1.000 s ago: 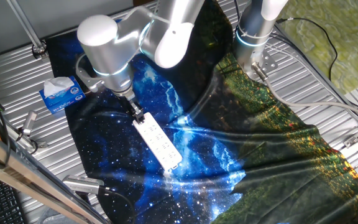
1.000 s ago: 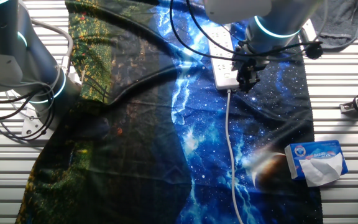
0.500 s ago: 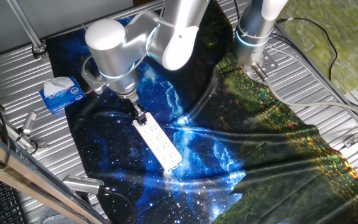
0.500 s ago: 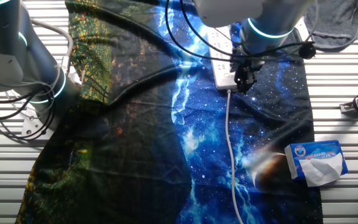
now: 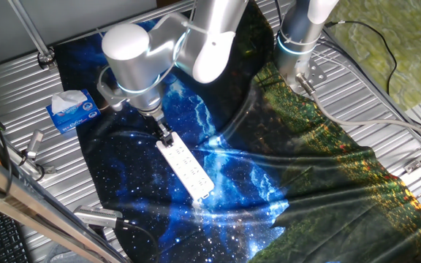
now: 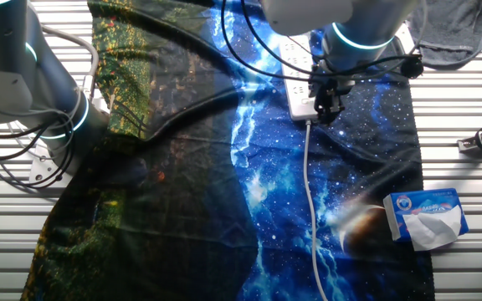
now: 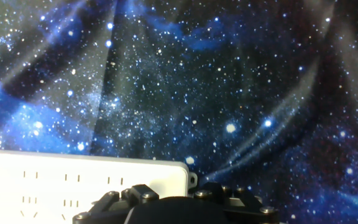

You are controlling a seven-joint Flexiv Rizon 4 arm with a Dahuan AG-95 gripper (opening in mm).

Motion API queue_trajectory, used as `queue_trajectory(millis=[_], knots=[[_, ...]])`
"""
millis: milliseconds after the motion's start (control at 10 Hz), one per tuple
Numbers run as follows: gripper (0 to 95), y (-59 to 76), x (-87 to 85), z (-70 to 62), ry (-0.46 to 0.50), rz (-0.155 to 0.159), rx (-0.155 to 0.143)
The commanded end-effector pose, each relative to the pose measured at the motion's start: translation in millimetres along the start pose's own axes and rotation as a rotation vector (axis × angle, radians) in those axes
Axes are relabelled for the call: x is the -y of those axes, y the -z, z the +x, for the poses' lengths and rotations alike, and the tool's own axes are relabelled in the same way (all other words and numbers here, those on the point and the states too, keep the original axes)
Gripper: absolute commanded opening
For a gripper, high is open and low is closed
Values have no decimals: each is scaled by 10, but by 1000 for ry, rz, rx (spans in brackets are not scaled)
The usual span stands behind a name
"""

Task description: Turn off the power strip by pressing the button

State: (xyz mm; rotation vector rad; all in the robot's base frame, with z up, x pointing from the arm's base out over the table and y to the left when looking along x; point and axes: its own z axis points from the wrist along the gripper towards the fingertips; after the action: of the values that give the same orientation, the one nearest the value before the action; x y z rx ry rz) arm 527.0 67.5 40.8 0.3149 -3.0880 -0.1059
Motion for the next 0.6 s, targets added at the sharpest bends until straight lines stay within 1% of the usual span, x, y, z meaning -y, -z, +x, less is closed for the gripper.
queue_trajectory(millis=[100,600], knots=[[570,-9,4,20,1,2,3],[570,-36,9,33,10,8,11]])
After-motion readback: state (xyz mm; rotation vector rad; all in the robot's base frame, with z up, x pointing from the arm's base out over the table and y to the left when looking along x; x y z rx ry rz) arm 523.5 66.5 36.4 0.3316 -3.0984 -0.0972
